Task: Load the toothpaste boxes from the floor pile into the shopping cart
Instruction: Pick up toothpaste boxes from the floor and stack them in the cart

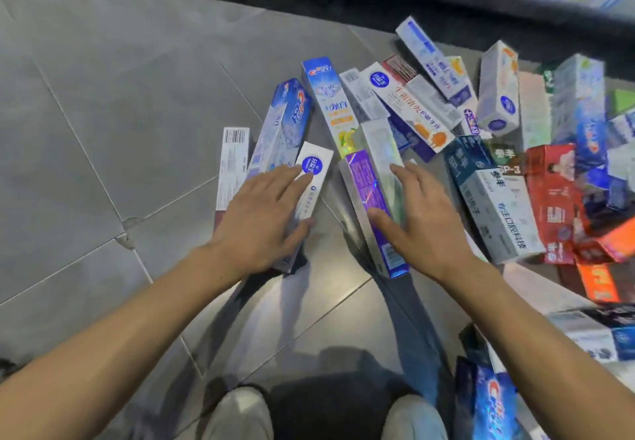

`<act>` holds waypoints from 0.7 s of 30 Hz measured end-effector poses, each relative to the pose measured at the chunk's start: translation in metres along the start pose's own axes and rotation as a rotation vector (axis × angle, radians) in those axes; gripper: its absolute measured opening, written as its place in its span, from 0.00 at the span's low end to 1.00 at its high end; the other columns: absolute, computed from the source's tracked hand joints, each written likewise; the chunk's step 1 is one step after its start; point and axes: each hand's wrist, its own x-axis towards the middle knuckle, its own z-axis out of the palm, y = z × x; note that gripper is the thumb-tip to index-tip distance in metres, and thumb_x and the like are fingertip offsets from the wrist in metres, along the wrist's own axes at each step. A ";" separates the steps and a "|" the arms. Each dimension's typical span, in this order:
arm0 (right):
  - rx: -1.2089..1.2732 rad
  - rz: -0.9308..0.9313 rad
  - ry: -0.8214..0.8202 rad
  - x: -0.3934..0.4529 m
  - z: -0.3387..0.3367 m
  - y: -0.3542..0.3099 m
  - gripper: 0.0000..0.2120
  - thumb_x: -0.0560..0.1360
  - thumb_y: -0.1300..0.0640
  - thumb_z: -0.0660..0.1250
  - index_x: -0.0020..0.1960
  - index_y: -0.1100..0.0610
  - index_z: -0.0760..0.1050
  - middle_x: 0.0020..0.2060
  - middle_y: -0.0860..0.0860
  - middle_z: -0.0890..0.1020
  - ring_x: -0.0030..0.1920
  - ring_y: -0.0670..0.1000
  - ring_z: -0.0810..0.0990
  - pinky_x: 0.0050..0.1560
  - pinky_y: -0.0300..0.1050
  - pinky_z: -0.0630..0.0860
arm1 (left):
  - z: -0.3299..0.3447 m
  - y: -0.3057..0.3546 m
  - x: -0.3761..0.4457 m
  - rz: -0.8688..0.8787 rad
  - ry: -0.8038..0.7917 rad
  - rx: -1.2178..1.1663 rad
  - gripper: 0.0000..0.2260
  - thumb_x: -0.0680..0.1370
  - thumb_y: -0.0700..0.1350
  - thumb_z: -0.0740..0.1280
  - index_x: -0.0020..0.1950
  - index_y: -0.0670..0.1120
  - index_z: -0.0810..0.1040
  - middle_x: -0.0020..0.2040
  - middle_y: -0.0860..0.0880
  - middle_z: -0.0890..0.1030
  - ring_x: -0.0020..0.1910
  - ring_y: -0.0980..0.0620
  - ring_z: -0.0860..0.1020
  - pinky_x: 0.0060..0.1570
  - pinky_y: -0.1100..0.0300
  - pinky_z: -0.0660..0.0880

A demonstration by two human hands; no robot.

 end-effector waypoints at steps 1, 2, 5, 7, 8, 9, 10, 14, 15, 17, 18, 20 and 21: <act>0.007 0.011 0.000 -0.001 -0.002 0.002 0.37 0.76 0.36 0.60 0.73 0.63 0.68 0.70 0.64 0.72 0.72 0.63 0.70 0.70 0.55 0.68 | 0.000 0.004 -0.001 -0.006 -0.012 -0.011 0.31 0.79 0.61 0.57 0.74 0.40 0.72 0.72 0.39 0.74 0.70 0.38 0.74 0.68 0.40 0.72; 0.021 0.028 0.000 -0.002 -0.002 0.004 0.37 0.76 0.36 0.59 0.73 0.63 0.68 0.70 0.64 0.72 0.72 0.63 0.70 0.70 0.55 0.68 | -0.001 0.007 -0.001 -0.030 -0.014 -0.028 0.32 0.79 0.62 0.55 0.74 0.40 0.71 0.72 0.39 0.74 0.70 0.38 0.73 0.69 0.41 0.71; 0.056 0.103 -0.041 -0.009 0.000 0.004 0.38 0.75 0.34 0.58 0.73 0.62 0.67 0.69 0.61 0.73 0.70 0.61 0.71 0.69 0.57 0.70 | -0.001 0.012 -0.004 -0.090 0.007 -0.065 0.32 0.79 0.62 0.55 0.73 0.40 0.72 0.71 0.39 0.75 0.69 0.37 0.74 0.70 0.42 0.69; 0.097 0.140 -0.031 -0.017 0.005 0.006 0.36 0.76 0.37 0.62 0.73 0.62 0.67 0.67 0.60 0.74 0.68 0.60 0.71 0.67 0.57 0.71 | 0.005 0.019 -0.007 -0.099 0.030 -0.106 0.31 0.79 0.60 0.56 0.72 0.39 0.72 0.70 0.38 0.76 0.68 0.37 0.74 0.69 0.42 0.70; 0.131 0.180 -0.036 -0.020 0.008 0.008 0.34 0.77 0.39 0.65 0.73 0.61 0.67 0.68 0.59 0.73 0.68 0.59 0.71 0.67 0.56 0.70 | 0.009 0.023 -0.007 -0.086 0.034 -0.123 0.30 0.79 0.59 0.57 0.72 0.39 0.72 0.69 0.38 0.76 0.68 0.37 0.74 0.69 0.43 0.70; 0.167 0.231 -0.059 -0.022 0.009 0.009 0.34 0.78 0.40 0.67 0.74 0.60 0.65 0.69 0.58 0.72 0.69 0.58 0.70 0.68 0.55 0.69 | 0.012 0.029 -0.006 -0.073 0.029 -0.145 0.29 0.80 0.58 0.59 0.73 0.39 0.72 0.69 0.39 0.76 0.68 0.38 0.73 0.69 0.44 0.70; 0.200 0.283 -0.084 -0.022 0.010 0.009 0.34 0.77 0.40 0.68 0.75 0.59 0.64 0.70 0.57 0.71 0.69 0.57 0.69 0.69 0.55 0.68 | 0.016 0.034 -0.004 -0.068 0.022 -0.178 0.28 0.80 0.56 0.60 0.73 0.39 0.71 0.69 0.39 0.76 0.68 0.39 0.73 0.69 0.46 0.69; 0.235 0.384 -0.118 -0.010 0.019 0.011 0.40 0.71 0.33 0.64 0.75 0.57 0.64 0.65 0.58 0.75 0.65 0.61 0.72 0.65 0.60 0.71 | 0.023 0.052 -0.002 -0.091 0.004 -0.336 0.25 0.81 0.53 0.63 0.74 0.41 0.69 0.71 0.42 0.75 0.69 0.44 0.72 0.68 0.50 0.70; 0.236 0.400 -0.132 -0.007 0.022 0.012 0.40 0.71 0.33 0.64 0.74 0.56 0.64 0.64 0.58 0.75 0.64 0.61 0.73 0.64 0.60 0.72 | 0.024 0.054 -0.003 -0.101 -0.001 -0.361 0.24 0.82 0.52 0.64 0.75 0.42 0.69 0.71 0.43 0.74 0.69 0.44 0.72 0.67 0.52 0.69; 0.279 0.434 -0.158 -0.004 0.026 0.010 0.37 0.72 0.35 0.68 0.73 0.56 0.66 0.63 0.57 0.76 0.62 0.59 0.75 0.62 0.57 0.74 | 0.025 0.058 -0.005 -0.148 0.000 -0.439 0.24 0.82 0.50 0.66 0.75 0.43 0.69 0.71 0.44 0.74 0.69 0.46 0.72 0.66 0.57 0.66; 0.316 0.442 -0.168 -0.006 0.029 0.010 0.34 0.73 0.37 0.70 0.71 0.56 0.67 0.61 0.54 0.77 0.60 0.56 0.77 0.59 0.53 0.75 | 0.026 0.059 -0.006 -0.194 -0.003 -0.496 0.24 0.82 0.50 0.66 0.76 0.44 0.68 0.71 0.44 0.74 0.69 0.47 0.73 0.66 0.58 0.66; 0.455 0.485 -0.213 -0.012 0.034 0.008 0.26 0.75 0.40 0.71 0.66 0.53 0.69 0.54 0.45 0.80 0.50 0.44 0.80 0.48 0.40 0.76 | 0.031 0.063 -0.004 -0.321 -0.029 -0.658 0.24 0.82 0.52 0.66 0.76 0.44 0.68 0.71 0.46 0.75 0.68 0.50 0.74 0.65 0.58 0.71; 0.537 0.513 -0.247 -0.015 0.036 0.008 0.23 0.75 0.41 0.72 0.64 0.49 0.69 0.49 0.40 0.79 0.45 0.38 0.81 0.41 0.32 0.74 | 0.034 0.067 -0.001 -0.394 -0.049 -0.767 0.24 0.82 0.52 0.66 0.75 0.45 0.68 0.69 0.48 0.76 0.65 0.52 0.76 0.60 0.60 0.74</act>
